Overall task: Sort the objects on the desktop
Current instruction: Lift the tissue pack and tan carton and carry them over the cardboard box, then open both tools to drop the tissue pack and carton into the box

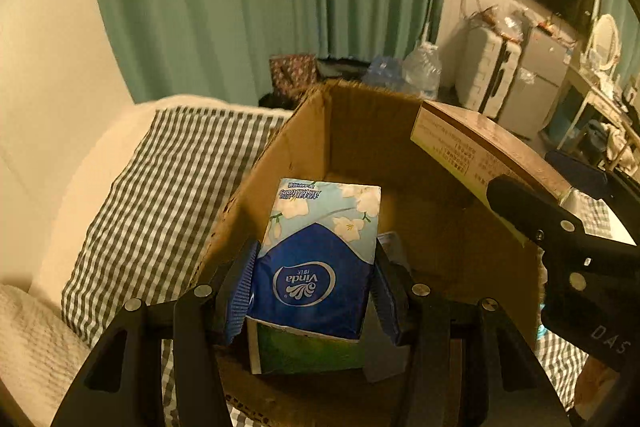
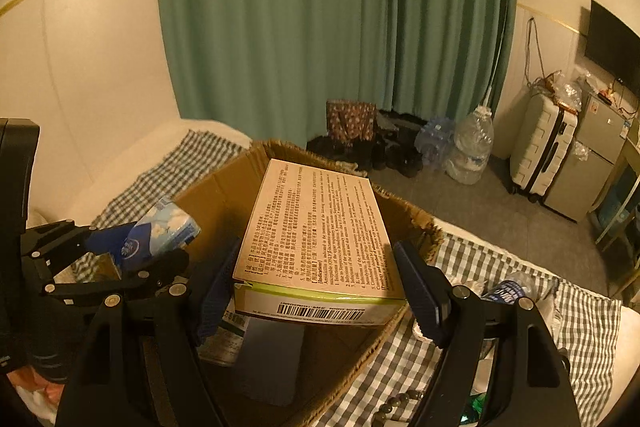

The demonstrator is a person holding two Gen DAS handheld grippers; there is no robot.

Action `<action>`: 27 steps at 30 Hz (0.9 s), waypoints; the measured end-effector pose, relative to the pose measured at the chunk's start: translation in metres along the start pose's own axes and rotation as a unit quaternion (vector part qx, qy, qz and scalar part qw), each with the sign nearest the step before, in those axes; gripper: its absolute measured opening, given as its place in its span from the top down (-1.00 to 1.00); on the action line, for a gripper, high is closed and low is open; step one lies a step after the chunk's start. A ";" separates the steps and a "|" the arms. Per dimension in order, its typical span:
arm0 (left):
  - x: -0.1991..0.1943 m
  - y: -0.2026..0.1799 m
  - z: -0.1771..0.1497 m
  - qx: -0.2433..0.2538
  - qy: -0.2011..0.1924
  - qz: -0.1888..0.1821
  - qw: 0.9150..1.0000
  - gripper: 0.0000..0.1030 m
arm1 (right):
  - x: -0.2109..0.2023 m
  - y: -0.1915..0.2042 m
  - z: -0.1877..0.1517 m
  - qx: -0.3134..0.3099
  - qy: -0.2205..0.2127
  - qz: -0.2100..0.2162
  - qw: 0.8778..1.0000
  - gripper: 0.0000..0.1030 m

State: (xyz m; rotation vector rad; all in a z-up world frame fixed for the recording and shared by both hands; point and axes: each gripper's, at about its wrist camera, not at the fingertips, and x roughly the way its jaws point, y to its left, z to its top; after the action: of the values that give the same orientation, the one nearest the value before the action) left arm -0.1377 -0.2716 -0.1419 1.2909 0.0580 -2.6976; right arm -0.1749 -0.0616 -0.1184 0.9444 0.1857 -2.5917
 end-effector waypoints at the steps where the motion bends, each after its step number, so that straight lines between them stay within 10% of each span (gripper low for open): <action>1: 0.002 0.000 0.000 -0.001 0.003 0.003 1.000 -0.04 | 0.008 0.000 0.000 -0.001 0.010 0.001 1.000 -0.48; 12: 0.007 -0.011 0.000 0.011 0.012 0.009 1.000 -0.17 | 0.038 0.001 -0.004 -0.003 0.050 0.000 0.999 -0.49; 27: -0.019 -0.008 0.009 -0.003 -0.037 0.012 0.999 -0.66 | 0.002 -0.007 0.005 0.017 -0.019 -0.012 1.000 -0.63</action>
State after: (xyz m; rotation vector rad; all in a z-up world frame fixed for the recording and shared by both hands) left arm -0.1340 -0.2624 -0.1217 1.1821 0.0419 -2.7190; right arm -0.1817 -0.0573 -0.1156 0.9094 0.1445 -2.6413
